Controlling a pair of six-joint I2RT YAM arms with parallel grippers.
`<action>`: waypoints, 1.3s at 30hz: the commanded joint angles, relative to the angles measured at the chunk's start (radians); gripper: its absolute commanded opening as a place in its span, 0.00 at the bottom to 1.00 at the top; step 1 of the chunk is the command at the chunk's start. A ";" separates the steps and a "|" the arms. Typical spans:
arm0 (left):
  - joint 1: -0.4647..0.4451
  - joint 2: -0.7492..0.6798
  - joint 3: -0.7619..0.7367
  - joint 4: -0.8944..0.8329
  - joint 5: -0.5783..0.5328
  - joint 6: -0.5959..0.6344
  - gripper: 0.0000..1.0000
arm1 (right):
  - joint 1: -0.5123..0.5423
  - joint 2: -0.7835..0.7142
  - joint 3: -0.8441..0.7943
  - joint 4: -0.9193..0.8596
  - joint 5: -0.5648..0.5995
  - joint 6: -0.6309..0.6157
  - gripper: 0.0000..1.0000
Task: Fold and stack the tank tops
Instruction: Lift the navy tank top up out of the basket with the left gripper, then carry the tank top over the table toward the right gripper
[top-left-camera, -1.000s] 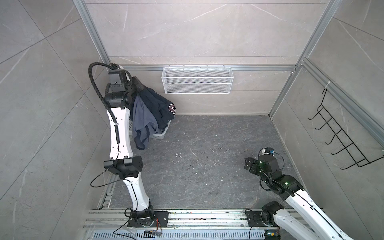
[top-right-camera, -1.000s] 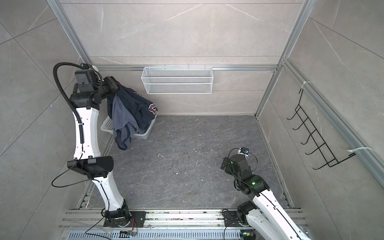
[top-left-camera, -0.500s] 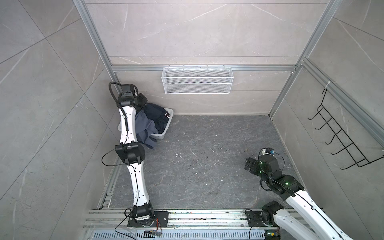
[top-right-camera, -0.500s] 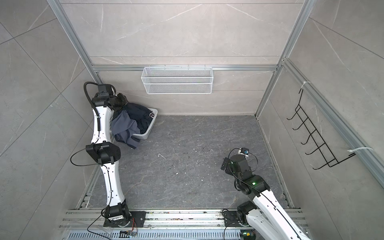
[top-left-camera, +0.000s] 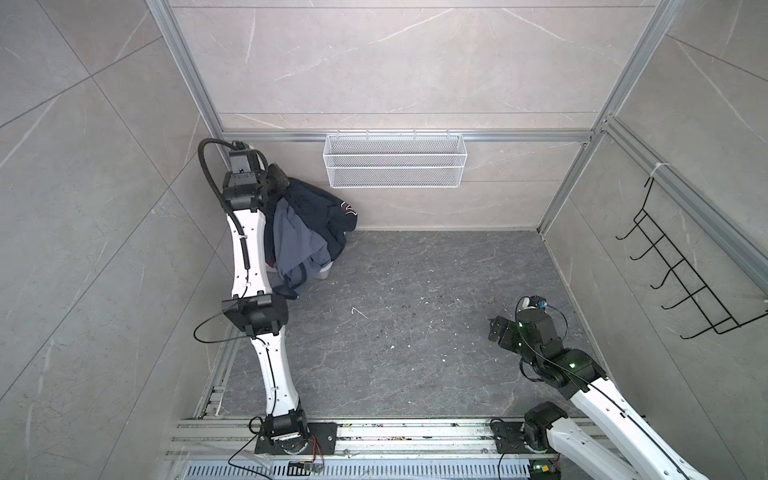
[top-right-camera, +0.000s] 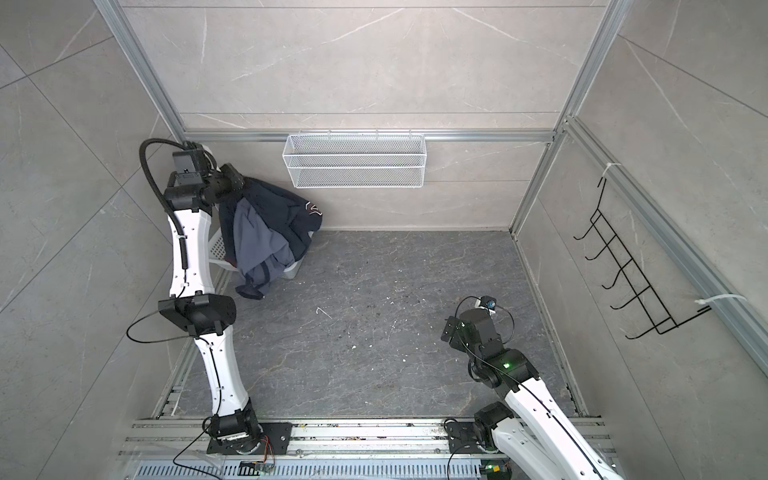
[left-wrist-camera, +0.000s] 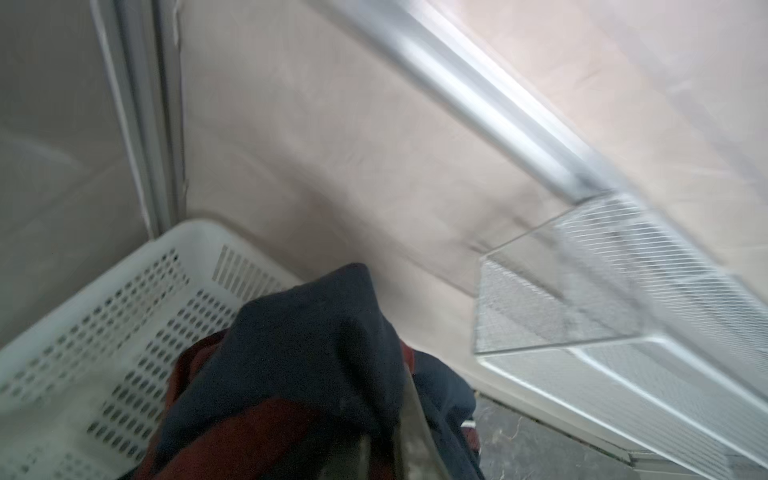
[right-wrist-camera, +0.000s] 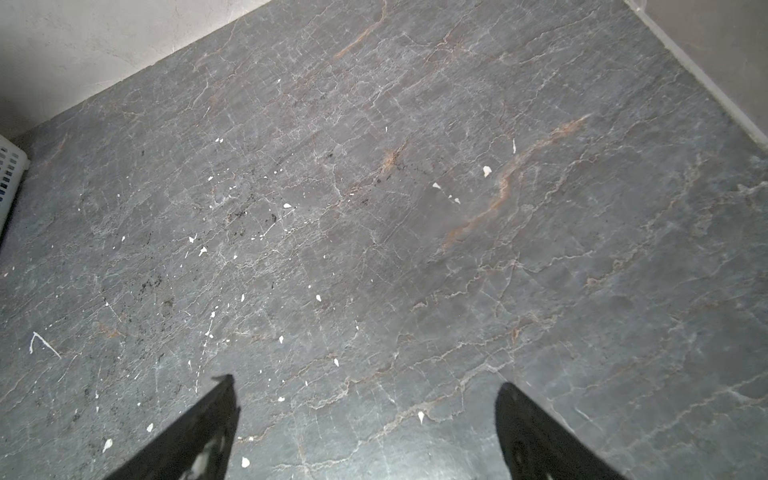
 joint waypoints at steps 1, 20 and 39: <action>0.011 -0.096 -0.004 0.069 0.050 -0.008 0.00 | 0.001 -0.026 0.020 -0.036 0.024 -0.016 0.97; 0.014 -0.362 -0.003 0.387 0.074 0.008 0.00 | 0.001 0.039 0.012 0.057 -0.104 -0.003 0.96; -0.226 -0.453 -0.048 0.243 0.040 0.230 0.00 | 0.002 0.045 0.035 0.082 -0.169 -0.042 0.95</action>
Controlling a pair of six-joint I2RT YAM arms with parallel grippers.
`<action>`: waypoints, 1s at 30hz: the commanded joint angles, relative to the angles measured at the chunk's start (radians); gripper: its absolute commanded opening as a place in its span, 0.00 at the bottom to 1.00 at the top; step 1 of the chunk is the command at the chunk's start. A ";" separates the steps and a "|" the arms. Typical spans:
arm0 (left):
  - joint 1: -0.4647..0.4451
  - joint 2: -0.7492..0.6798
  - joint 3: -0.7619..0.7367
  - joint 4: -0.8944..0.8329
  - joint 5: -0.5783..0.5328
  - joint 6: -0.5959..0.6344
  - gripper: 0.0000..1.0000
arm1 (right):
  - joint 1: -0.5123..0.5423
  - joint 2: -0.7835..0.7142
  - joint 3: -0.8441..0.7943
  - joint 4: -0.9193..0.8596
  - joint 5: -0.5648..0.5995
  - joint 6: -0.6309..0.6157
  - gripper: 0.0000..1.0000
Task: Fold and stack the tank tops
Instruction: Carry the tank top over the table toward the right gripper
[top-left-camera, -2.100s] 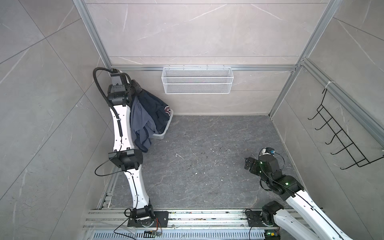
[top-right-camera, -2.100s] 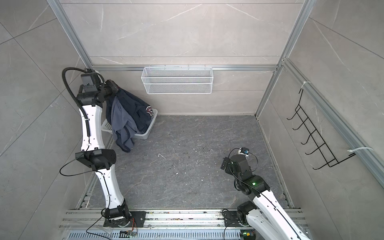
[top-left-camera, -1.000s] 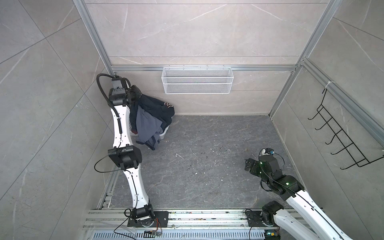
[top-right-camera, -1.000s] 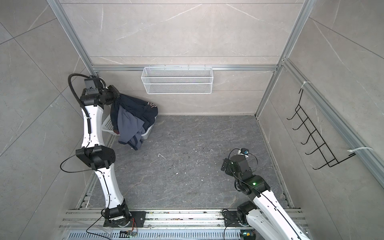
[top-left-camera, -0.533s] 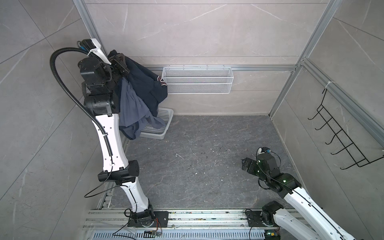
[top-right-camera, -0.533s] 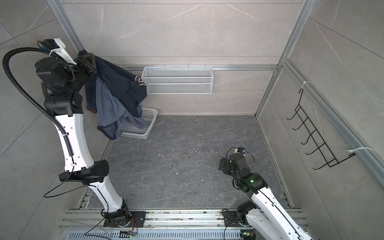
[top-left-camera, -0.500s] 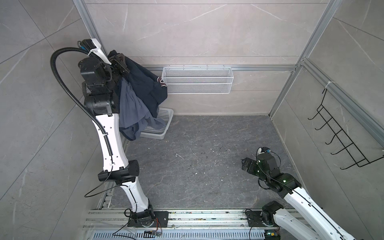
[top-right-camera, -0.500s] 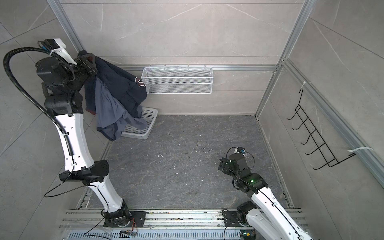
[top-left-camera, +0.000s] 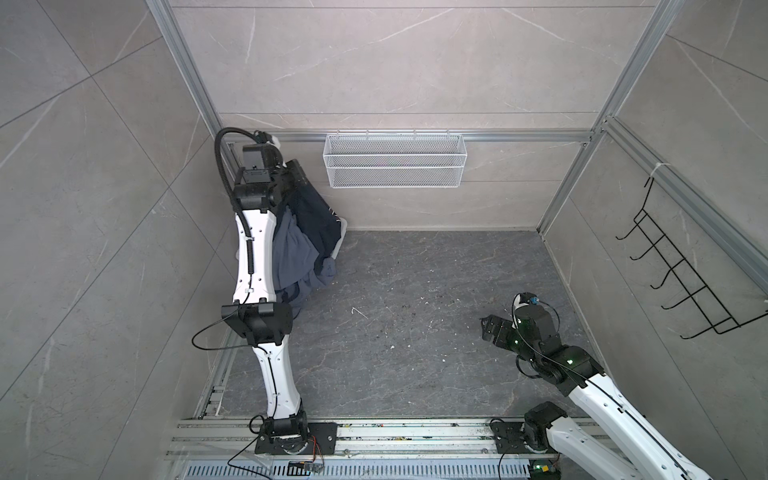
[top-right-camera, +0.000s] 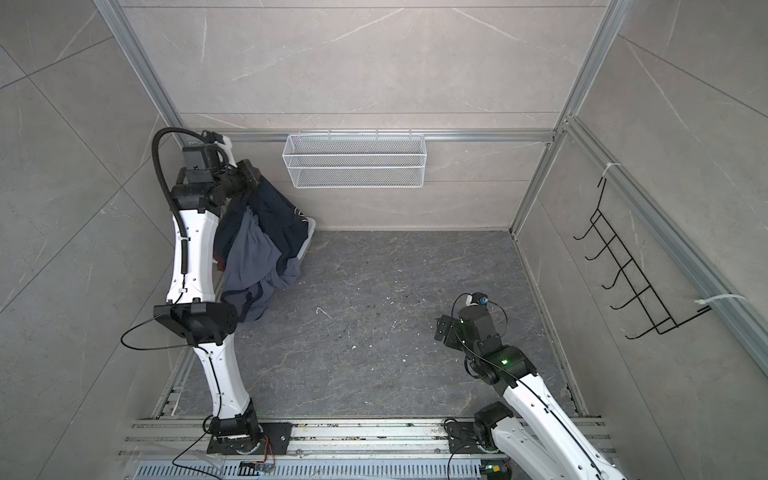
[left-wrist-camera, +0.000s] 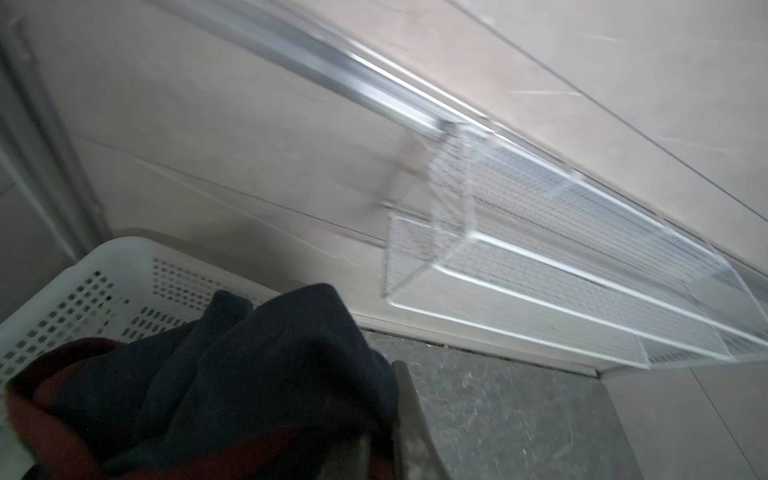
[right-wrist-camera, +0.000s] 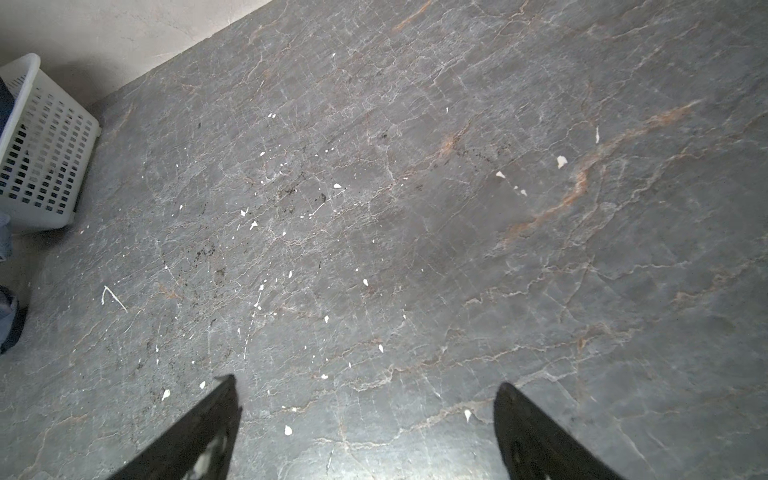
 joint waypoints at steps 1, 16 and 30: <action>-0.076 -0.257 0.047 0.194 -0.010 0.102 0.00 | 0.001 0.008 0.018 0.030 -0.024 -0.014 0.95; -0.384 -0.427 -0.288 0.227 0.186 0.055 0.00 | 0.003 -0.043 0.123 0.026 -0.075 -0.095 0.95; -0.639 -0.254 -0.577 0.239 0.147 0.073 0.00 | 0.008 -0.003 0.132 0.164 -0.293 -0.152 0.94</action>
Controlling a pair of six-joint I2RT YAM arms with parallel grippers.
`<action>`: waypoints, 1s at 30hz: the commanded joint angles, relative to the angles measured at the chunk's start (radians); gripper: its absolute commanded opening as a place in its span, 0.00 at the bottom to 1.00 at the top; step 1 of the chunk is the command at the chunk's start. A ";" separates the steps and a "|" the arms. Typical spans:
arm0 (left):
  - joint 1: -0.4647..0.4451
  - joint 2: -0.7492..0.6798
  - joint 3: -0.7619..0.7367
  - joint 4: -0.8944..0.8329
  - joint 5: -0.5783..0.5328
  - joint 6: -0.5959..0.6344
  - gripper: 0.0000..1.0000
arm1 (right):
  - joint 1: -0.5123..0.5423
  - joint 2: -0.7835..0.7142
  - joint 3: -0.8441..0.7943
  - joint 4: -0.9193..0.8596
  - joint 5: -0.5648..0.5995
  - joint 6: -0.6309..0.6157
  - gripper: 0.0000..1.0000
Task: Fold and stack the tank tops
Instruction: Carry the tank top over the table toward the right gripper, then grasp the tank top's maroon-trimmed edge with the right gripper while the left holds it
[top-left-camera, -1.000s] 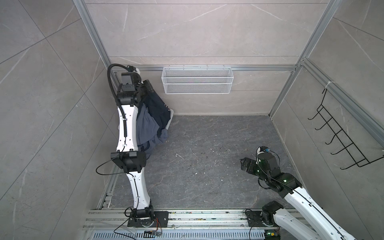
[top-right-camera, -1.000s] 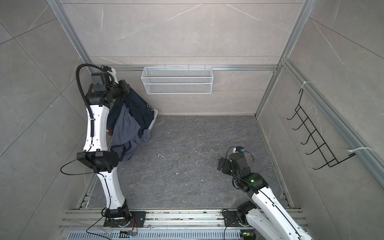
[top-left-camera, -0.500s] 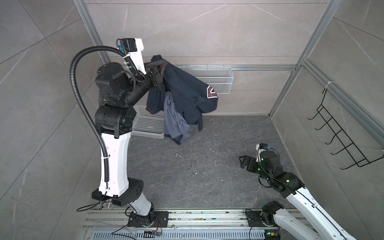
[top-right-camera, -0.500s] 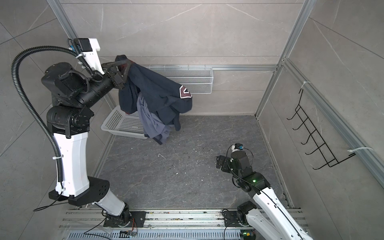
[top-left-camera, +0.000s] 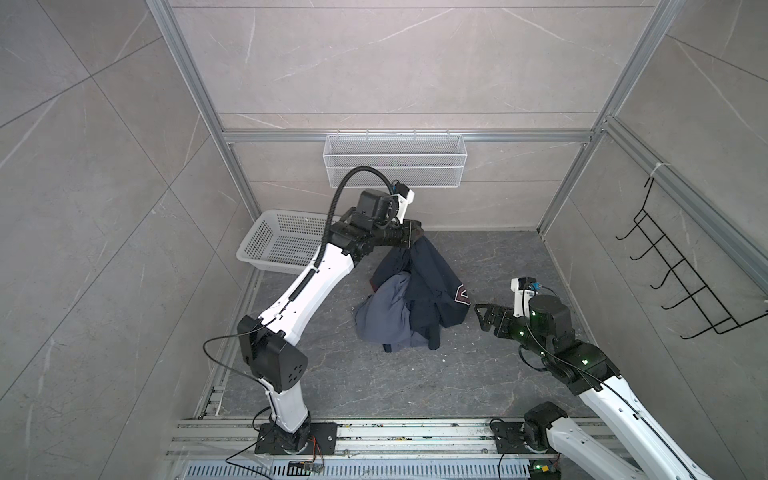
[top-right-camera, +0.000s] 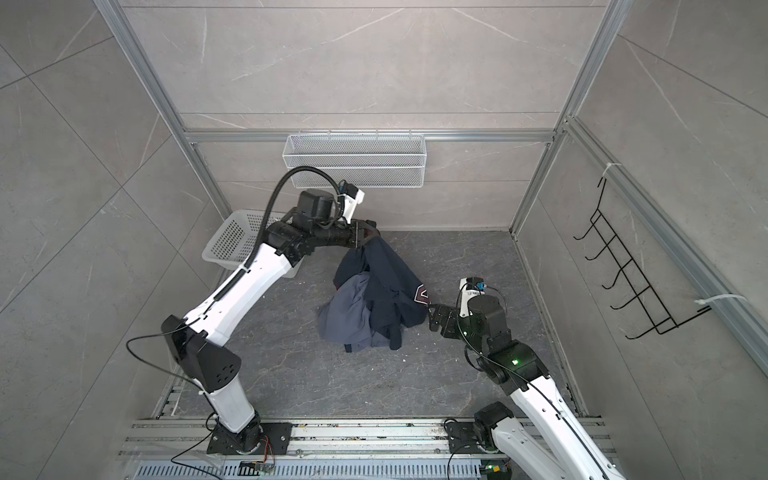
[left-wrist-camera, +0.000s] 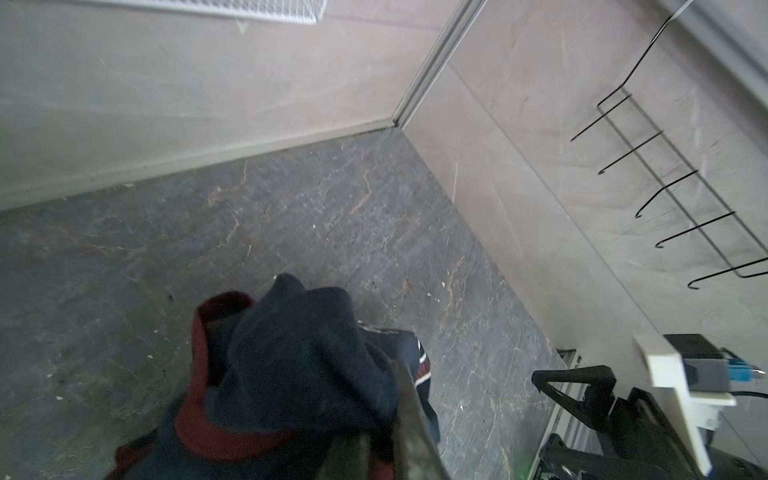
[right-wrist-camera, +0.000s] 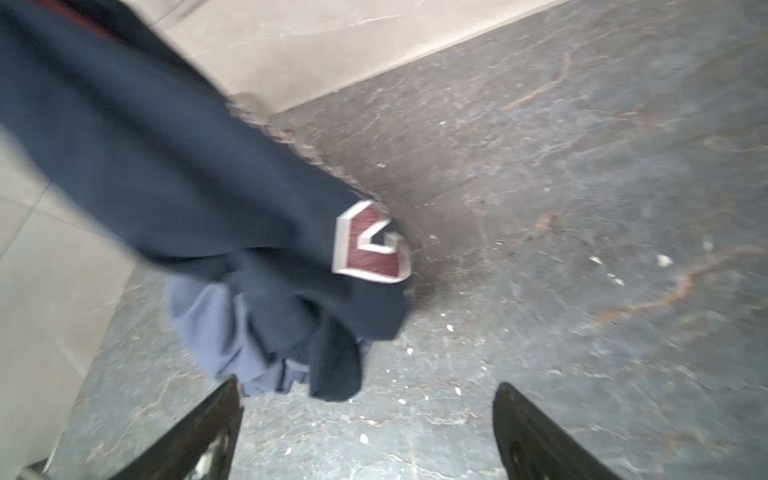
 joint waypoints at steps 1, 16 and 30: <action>-0.062 0.015 0.104 0.029 0.022 0.043 0.00 | 0.008 0.021 0.007 0.109 -0.118 -0.045 0.95; -0.173 -0.062 -0.064 0.062 0.079 0.022 0.00 | 0.018 0.327 0.046 0.595 -0.272 -0.171 0.93; -0.173 -0.168 -0.236 0.128 0.016 -0.033 0.16 | 0.037 0.403 0.073 0.663 -0.194 -0.130 0.00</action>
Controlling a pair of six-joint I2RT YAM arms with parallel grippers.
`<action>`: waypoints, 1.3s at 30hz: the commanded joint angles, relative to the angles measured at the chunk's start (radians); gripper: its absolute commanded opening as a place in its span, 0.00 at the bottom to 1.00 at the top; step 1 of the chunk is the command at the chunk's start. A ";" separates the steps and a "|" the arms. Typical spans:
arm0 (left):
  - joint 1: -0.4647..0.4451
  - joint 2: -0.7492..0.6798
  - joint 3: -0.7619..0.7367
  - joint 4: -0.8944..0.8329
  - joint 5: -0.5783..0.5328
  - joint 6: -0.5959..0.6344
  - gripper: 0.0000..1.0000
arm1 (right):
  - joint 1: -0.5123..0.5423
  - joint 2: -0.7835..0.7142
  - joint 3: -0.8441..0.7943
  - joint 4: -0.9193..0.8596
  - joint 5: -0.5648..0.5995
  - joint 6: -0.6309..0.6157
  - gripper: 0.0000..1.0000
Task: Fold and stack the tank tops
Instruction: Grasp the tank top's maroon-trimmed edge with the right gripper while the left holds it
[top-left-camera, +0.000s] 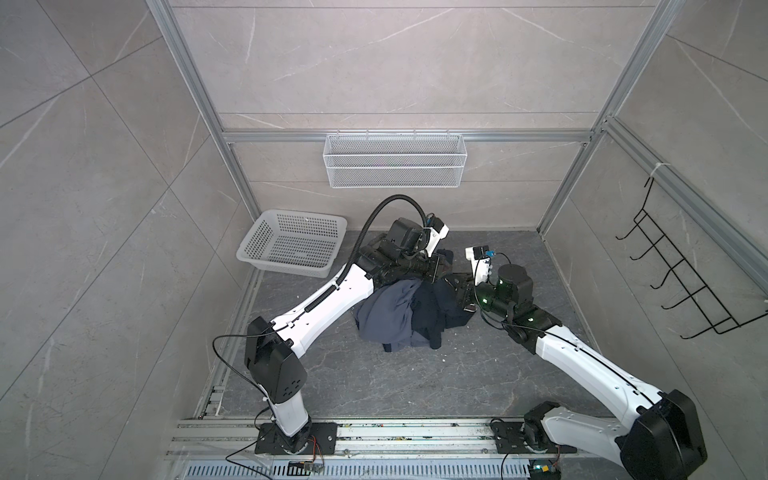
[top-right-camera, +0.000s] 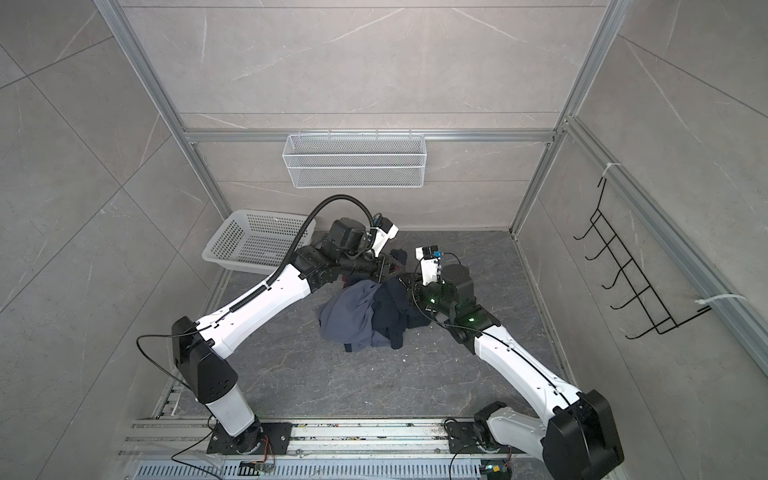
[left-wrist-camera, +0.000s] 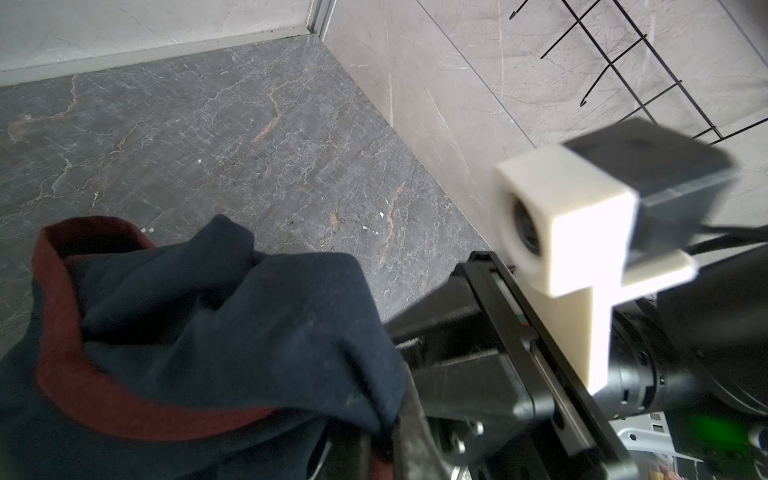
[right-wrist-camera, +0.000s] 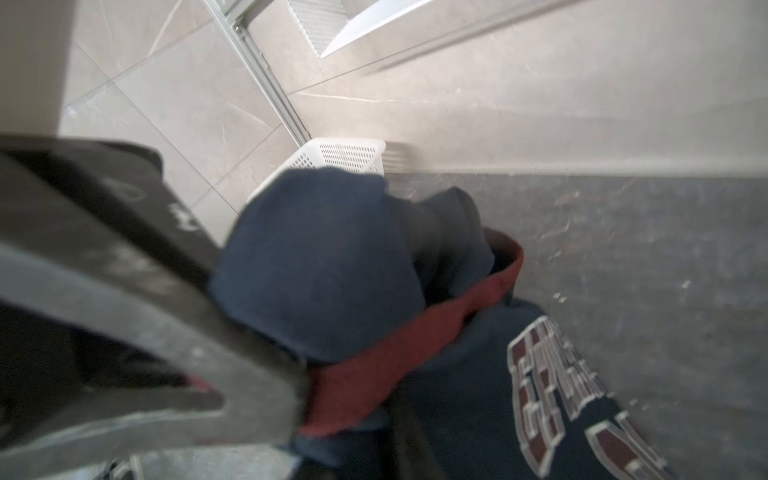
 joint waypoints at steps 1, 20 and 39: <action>-0.003 -0.104 -0.025 0.008 -0.093 -0.012 0.34 | -0.003 -0.042 0.030 -0.040 0.140 0.003 0.00; 0.015 0.075 -0.248 -0.189 -0.617 -0.198 0.92 | -0.003 -0.165 0.068 -0.367 0.382 0.083 0.00; 0.457 -0.164 -0.056 -0.232 -0.507 -0.156 0.00 | -0.003 -0.253 0.127 -0.603 0.619 0.109 0.00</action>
